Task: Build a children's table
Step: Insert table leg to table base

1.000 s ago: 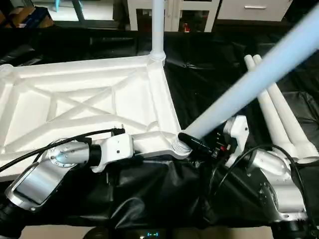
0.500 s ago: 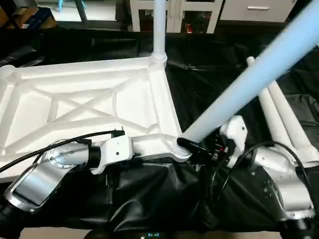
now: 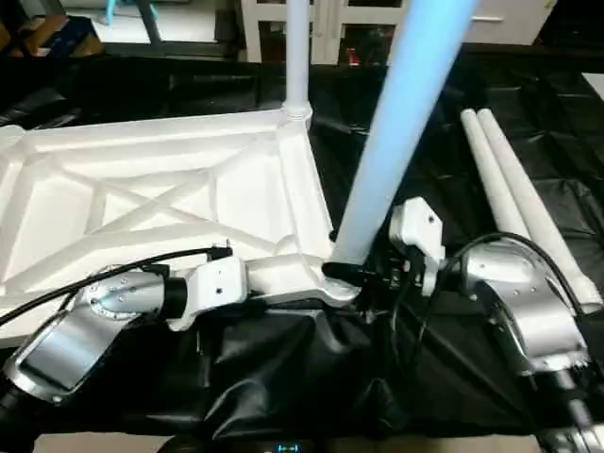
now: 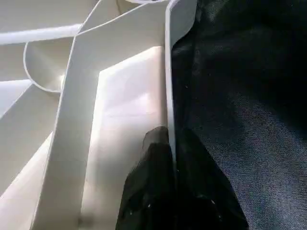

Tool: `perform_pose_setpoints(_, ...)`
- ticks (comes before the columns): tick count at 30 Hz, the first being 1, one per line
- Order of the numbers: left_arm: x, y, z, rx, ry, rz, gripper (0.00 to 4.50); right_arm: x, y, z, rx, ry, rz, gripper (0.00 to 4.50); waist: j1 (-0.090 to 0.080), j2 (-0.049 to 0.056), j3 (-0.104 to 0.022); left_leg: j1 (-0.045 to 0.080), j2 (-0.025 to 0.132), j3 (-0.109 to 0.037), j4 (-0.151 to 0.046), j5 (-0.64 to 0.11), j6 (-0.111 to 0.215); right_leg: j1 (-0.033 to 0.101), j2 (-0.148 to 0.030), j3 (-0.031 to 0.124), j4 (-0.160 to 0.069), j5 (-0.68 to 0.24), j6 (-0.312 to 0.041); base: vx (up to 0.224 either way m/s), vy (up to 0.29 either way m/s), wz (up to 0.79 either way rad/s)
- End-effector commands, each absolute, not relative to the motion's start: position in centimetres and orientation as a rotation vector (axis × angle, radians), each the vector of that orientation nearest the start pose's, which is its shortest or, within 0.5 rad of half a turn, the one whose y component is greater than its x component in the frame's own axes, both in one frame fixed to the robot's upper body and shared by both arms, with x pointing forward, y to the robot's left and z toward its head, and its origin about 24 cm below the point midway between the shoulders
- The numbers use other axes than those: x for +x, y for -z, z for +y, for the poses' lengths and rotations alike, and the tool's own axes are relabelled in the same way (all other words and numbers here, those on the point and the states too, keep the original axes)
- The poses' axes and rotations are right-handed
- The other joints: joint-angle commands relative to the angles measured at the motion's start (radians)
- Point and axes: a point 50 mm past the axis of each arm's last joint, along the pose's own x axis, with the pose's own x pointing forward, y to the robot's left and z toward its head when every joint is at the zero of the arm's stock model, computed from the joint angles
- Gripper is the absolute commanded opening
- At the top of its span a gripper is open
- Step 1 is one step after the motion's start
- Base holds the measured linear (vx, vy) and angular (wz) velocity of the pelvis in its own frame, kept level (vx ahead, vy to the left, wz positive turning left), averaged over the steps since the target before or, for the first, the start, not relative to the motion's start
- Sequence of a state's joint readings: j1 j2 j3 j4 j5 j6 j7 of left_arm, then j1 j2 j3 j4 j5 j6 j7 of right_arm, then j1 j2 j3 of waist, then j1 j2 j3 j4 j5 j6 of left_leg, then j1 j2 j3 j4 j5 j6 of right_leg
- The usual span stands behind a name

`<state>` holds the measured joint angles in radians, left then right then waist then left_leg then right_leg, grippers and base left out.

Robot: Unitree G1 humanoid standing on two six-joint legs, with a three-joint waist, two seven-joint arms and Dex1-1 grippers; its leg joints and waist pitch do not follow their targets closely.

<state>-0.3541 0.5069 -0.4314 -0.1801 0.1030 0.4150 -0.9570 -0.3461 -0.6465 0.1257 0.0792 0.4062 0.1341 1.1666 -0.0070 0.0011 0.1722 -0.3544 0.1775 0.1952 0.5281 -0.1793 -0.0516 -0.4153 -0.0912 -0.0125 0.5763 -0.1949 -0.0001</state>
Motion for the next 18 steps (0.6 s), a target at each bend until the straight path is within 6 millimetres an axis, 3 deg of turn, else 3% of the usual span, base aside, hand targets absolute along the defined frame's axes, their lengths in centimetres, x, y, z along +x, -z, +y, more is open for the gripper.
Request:
perform_pose_setpoints(1, 25.7, -7.5, 10.0, 0.676, 1.257, 0.338, 0.0, 26.2, -5.9, -17.4, -0.228, -1.337, 0.392, 1.85, 0.004, -0.014, -0.019, -0.006, 0.046, -0.026, -0.067, -0.322, 0.065, 0.02, -0.045, 0.032, -0.095, -0.472, -0.16, 0.0, 0.0, 0.0)
perform_pose_setpoints(9, 25.7, -7.5, 10.0, 0.674, 1.26, 0.338, 0.0, 27.1, -4.9, -18.2, -0.13, -1.216, 0.402, 1.85, -0.005, -0.013, -0.013, -0.005, 0.045, -0.039, -0.074, -0.403, 0.039, 0.009, -0.049, 0.031, -0.108, -0.618, -0.105, 0.0, 0.0, 0.0)
perform_pose_setpoints(14, 25.7, -7.5, 9.9, 0.674, 1.262, 0.334, 0.0, 27.4, -3.9, -18.6, -0.13, -1.15, 0.426, 1.85, -0.01, -0.008, -0.011, -0.01, 0.045, -0.053, -0.083, -0.441, 0.026, 0.012, -0.049, 0.025, -0.11, -0.613, -0.101, 0.0, 0.0, 0.0)
perform_pose_setpoints(18, 25.6, -7.5, 9.9, 0.676, 1.264, 0.335, 0.0, 27.4, -4.0, -18.3, -0.143, -1.162, 0.415, 1.85, -0.009, -0.007, -0.012, -0.002, 0.044, -0.051, -0.083, -0.464, 0.024, 0.007, -0.047, 0.027, -0.115, -0.594, -0.103, 0.0, 0.0, 0.0)
